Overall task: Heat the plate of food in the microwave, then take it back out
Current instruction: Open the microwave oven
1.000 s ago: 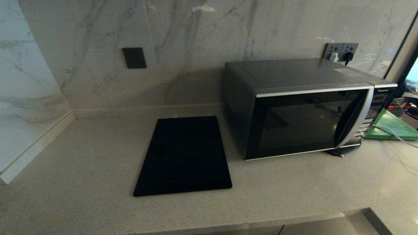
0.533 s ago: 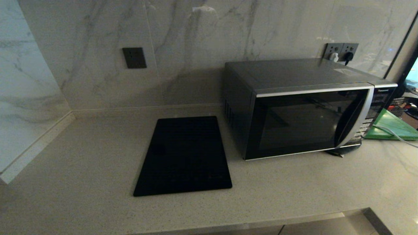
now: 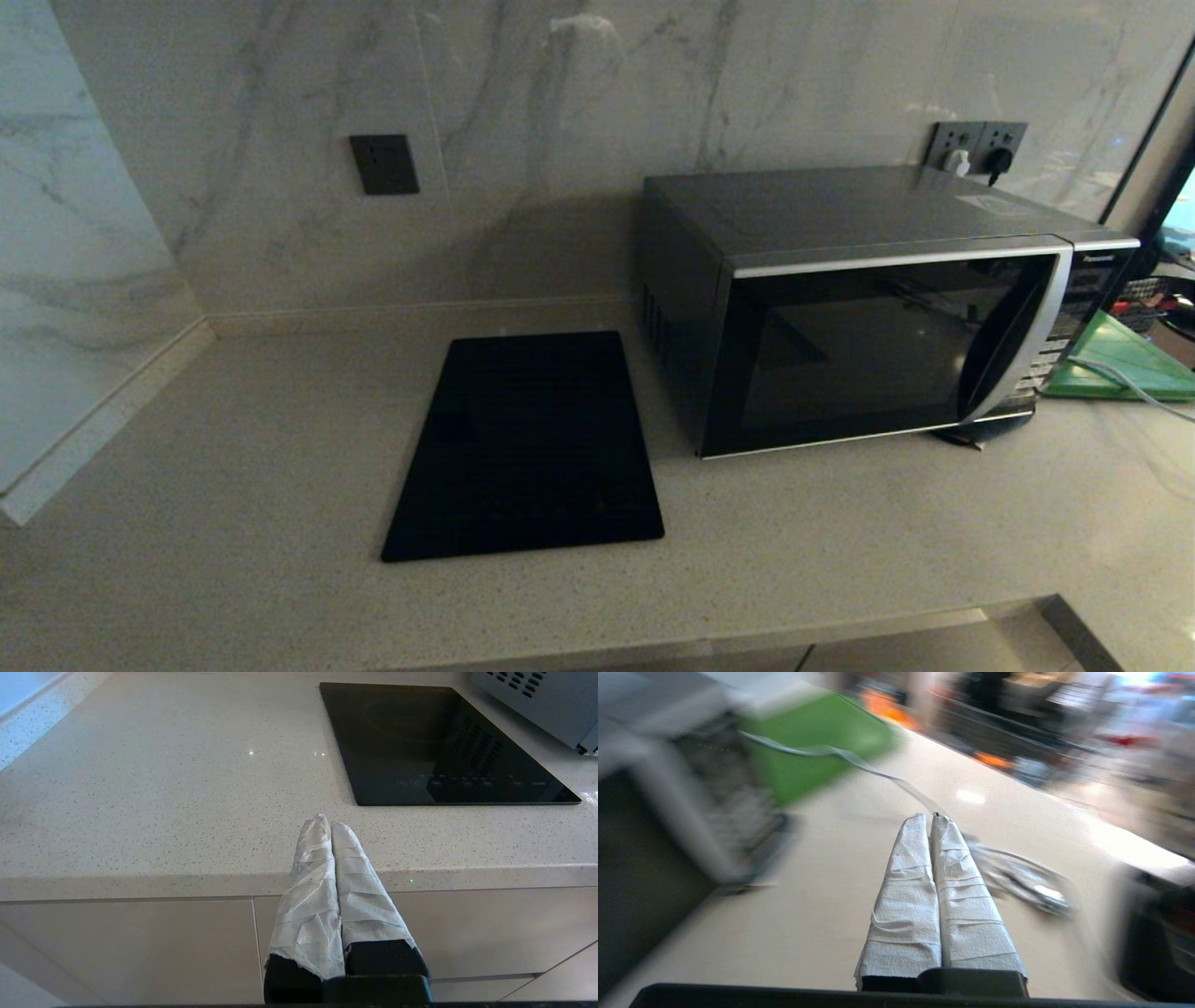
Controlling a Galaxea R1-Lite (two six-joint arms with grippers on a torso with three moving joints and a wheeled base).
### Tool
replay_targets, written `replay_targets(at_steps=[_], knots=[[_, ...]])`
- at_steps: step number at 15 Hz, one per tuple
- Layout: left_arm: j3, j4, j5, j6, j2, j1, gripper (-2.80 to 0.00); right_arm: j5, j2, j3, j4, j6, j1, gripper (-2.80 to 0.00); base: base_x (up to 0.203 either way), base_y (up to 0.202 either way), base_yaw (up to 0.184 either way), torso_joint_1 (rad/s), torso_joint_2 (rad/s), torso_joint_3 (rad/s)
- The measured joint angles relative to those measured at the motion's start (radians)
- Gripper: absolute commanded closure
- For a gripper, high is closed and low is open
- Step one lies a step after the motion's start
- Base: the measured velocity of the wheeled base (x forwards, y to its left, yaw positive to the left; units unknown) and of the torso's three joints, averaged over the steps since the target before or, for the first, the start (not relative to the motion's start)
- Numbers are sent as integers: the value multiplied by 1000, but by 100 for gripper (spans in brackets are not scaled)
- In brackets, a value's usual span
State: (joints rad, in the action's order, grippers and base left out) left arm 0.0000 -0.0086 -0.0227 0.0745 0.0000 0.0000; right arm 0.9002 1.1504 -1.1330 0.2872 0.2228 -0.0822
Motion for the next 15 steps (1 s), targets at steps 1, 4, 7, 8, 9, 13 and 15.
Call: replay_targets(at_steps=[1, 4, 7, 8, 9, 13, 15], knots=[[0, 0, 0, 0, 0, 0, 0, 36, 29, -14, 47, 2, 0, 0, 0, 0, 0, 0, 0, 0], [0, 0, 0, 0, 0, 0, 0, 45, 83, -36, 111, 7, 9, 0, 0, 0, 0, 0, 0, 0], [0, 0, 0, 0, 0, 0, 0, 49, 116, -35, 112, 32, 22, -280, 0, 0, 0, 0, 0, 0], [0, 1, 0, 0, 0, 0, 0, 50, 124, -35, 113, 39, 31, -280, 0, 0, 0, 0, 0, 0], [0, 0, 0, 0, 0, 0, 0, 48, 132, -41, 117, 43, 39, -280, 0, 0, 0, 0, 0, 0], [0, 0, 0, 0, 0, 0, 0, -11, 159, -41, 126, 78, 93, -280, 0, 0, 0, 0, 0, 0], [0, 0, 0, 0, 0, 0, 0, -91, 177, -39, 125, 99, 122, -280, 0, 0, 0, 0, 0, 0]])
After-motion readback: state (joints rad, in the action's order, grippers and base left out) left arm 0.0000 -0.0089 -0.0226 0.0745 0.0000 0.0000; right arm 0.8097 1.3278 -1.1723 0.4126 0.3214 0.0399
